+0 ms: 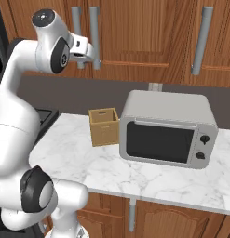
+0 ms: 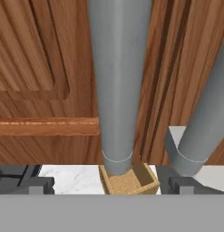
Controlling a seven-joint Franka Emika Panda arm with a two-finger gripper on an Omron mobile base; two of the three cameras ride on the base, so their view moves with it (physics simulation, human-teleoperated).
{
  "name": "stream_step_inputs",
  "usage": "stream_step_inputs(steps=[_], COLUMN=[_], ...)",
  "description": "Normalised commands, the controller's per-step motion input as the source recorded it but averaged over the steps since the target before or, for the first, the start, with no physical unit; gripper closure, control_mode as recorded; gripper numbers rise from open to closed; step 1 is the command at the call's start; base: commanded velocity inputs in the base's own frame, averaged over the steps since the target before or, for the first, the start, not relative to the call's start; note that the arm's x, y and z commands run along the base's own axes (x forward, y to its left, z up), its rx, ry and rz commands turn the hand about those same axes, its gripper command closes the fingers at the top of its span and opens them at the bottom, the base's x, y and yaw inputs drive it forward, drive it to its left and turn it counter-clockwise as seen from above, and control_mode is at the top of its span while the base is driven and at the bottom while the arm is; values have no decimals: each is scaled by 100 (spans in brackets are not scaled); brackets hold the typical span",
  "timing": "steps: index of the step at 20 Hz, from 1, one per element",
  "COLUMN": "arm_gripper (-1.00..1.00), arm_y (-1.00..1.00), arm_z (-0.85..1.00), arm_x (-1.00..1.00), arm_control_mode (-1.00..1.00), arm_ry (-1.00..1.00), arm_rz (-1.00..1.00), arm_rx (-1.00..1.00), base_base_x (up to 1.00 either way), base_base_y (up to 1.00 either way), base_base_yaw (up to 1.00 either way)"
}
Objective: Pick the bar soap and sponge from the cabinet and place them on the counter.
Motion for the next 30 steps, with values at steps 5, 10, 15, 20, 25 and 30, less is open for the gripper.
stream_step_inputs(steps=[5,10,15,20,25,30], arm_gripper=[-100,-100,-100,-100,100,100], arm_y=[-4,3,10,2,0,0], arm_z=[0,0,0,0,0,0], arm_x=[32,29,28,28,0,-2], arm_control_mode=[-100,-100,-100,-100,-100,-100], arm_ry=[-6,-4,-1,0,0,0], arm_rz=[7,0,-4,-1,0,0], arm_rx=[-3,-7,-8,-3,0,0], base_base_x=[0,0,0,0,0,0], base_base_y=[0,0,0,0,0,0], base_base_yaw=[0,0,0,0,0,0])
